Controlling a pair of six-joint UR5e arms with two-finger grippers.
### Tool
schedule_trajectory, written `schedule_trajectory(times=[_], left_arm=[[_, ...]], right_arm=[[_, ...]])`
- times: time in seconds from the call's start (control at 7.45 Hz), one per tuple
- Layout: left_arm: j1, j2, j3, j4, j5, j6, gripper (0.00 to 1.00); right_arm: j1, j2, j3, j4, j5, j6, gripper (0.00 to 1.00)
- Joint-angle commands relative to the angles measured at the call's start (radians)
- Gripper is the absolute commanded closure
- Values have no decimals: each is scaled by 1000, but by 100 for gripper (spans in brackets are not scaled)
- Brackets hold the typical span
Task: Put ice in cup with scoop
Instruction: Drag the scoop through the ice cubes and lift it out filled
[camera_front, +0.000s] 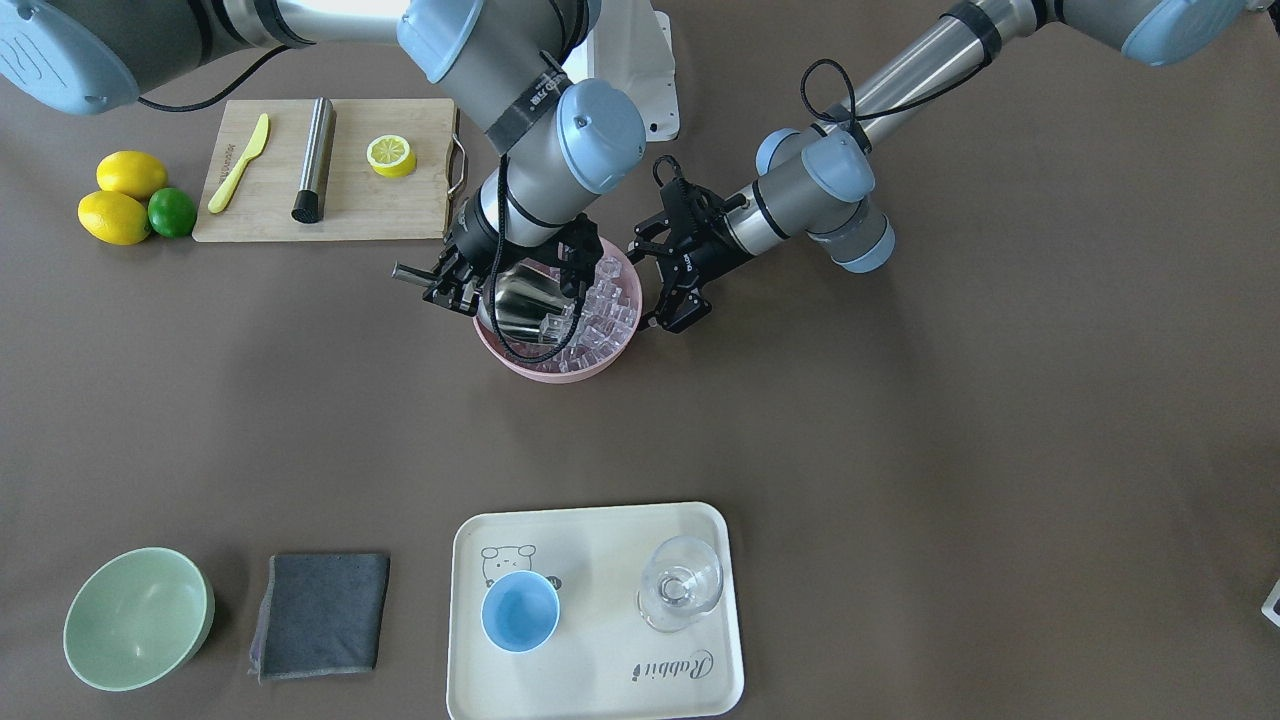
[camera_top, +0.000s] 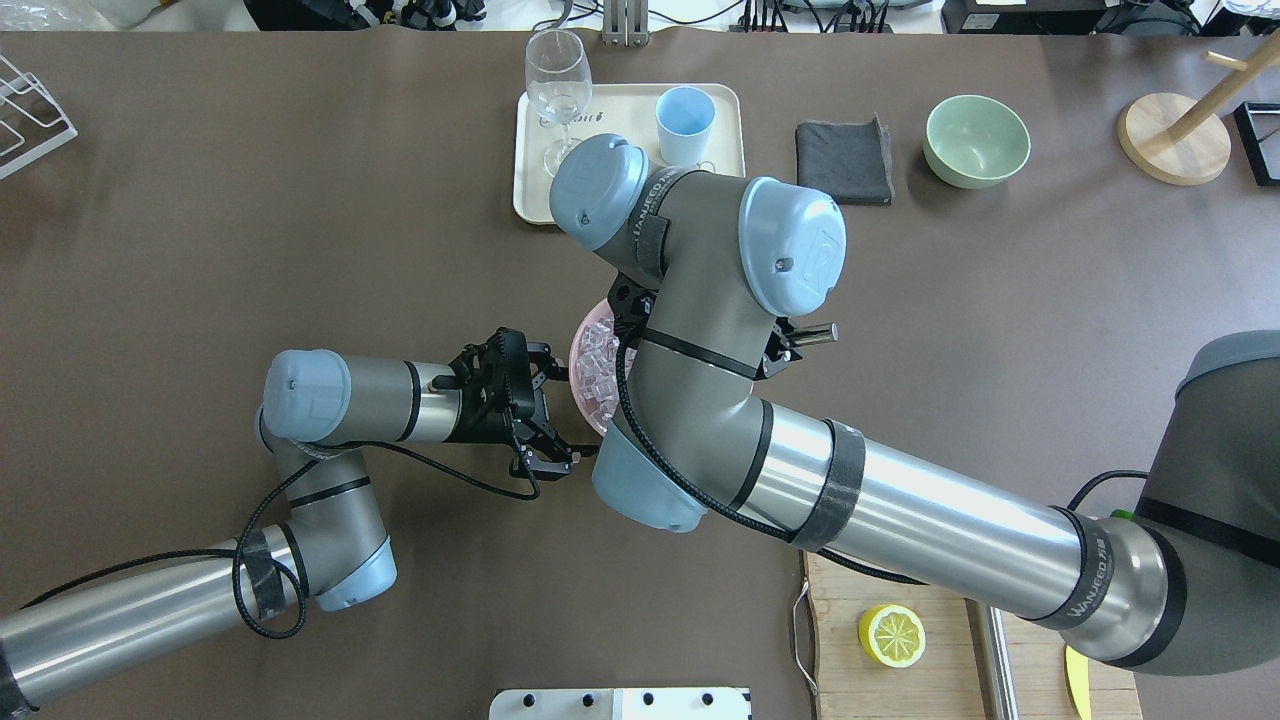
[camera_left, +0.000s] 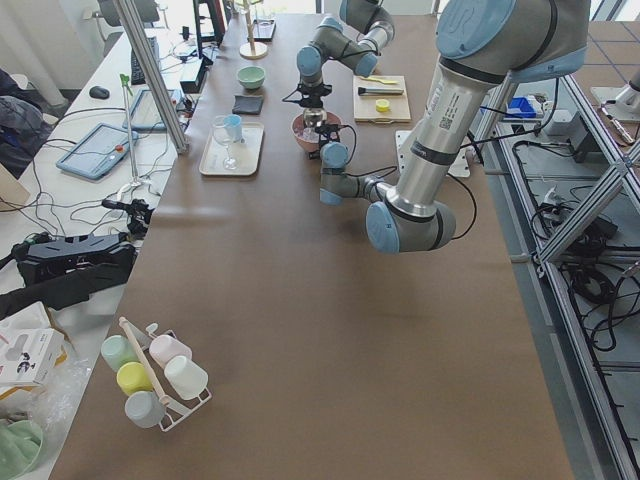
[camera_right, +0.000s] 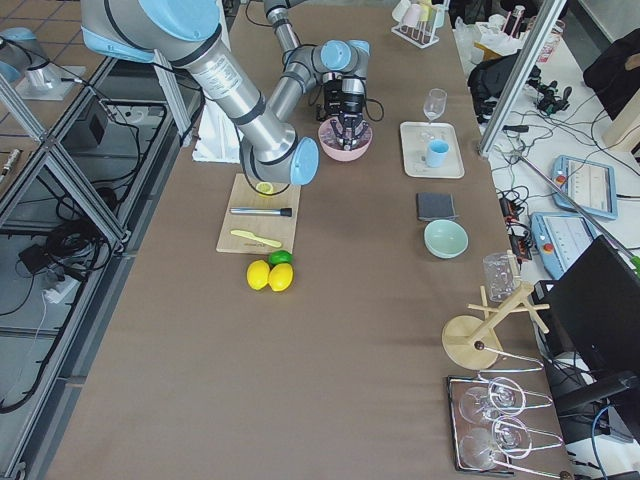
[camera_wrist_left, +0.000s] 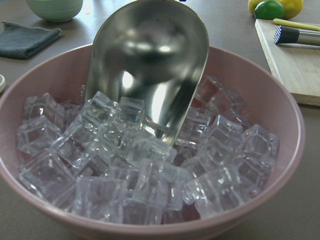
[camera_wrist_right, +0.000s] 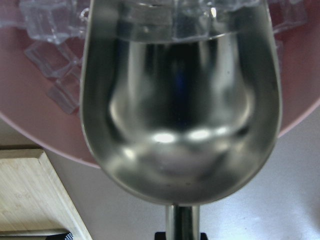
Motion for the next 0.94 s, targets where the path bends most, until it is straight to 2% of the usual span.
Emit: schedule_trajectory(times=[0.0,0.27,0.81], left_arm=[[0,1,-2,0,-1,0,3],[0,2,-3,0,-1,0,3],[0,4,-3,0,-1,2,3]], right_arm=[[0,-66,58,74,3,25,100],[0,-116,109,126,4,35,100],[0,-181,187,205,66,81,100]])
